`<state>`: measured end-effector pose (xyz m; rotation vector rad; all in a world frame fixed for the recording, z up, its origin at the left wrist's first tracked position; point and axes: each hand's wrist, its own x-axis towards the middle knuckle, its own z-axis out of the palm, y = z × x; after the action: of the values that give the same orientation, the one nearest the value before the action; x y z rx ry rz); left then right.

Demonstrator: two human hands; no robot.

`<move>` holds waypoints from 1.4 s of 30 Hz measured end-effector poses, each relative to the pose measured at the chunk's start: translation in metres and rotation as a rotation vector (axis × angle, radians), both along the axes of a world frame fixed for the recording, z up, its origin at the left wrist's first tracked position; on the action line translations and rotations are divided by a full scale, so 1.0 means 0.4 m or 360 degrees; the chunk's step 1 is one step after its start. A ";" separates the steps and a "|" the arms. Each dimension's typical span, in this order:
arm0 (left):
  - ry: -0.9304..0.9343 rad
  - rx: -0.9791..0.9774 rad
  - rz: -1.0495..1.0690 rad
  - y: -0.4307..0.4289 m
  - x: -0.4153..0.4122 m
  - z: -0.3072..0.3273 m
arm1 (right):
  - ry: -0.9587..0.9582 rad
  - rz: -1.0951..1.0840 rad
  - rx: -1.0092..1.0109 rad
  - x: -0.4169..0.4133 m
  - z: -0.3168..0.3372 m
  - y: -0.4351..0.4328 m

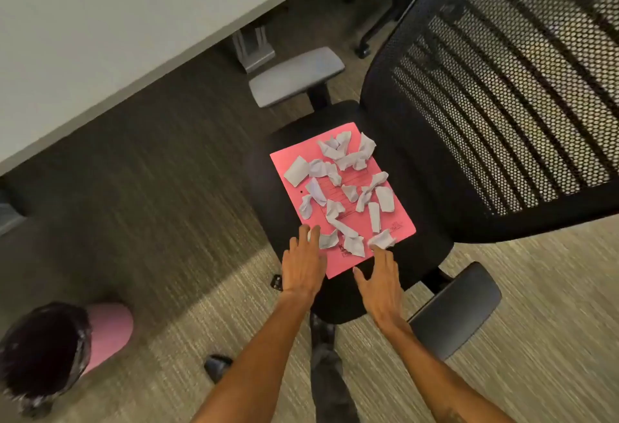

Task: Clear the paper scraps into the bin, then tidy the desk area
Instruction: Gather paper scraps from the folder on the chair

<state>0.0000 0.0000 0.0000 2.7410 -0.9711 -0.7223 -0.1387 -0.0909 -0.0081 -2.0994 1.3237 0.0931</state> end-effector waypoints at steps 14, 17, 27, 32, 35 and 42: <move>-0.0102 0.0069 -0.0165 -0.017 -0.027 -0.072 | -0.0031 0.0147 0.0019 0.117 -0.028 -0.033; -0.0041 -0.0192 0.0095 -0.005 -0.037 -0.052 | 0.0002 0.0250 -0.0005 0.145 -0.043 -0.046; 0.0557 -0.0569 0.0753 0.006 -0.016 -0.052 | -0.0074 0.0147 0.0036 0.175 -0.065 -0.016; 0.0647 -0.0524 0.1005 -0.050 -0.016 -0.059 | -0.0179 -0.0035 0.0188 0.142 -0.068 0.008; 0.0587 -0.0498 0.1050 -0.087 -0.024 -0.052 | -0.0280 -0.0163 0.0306 0.120 -0.063 0.022; 0.0548 -0.0213 0.0918 -0.173 -0.020 -0.078 | -0.0417 -0.0191 0.0290 0.075 -0.054 0.067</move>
<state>-0.0082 -0.0690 -0.0312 2.4639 -0.1361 -0.9220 -0.1088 -0.0640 -0.0297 -1.8067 1.2305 -0.1058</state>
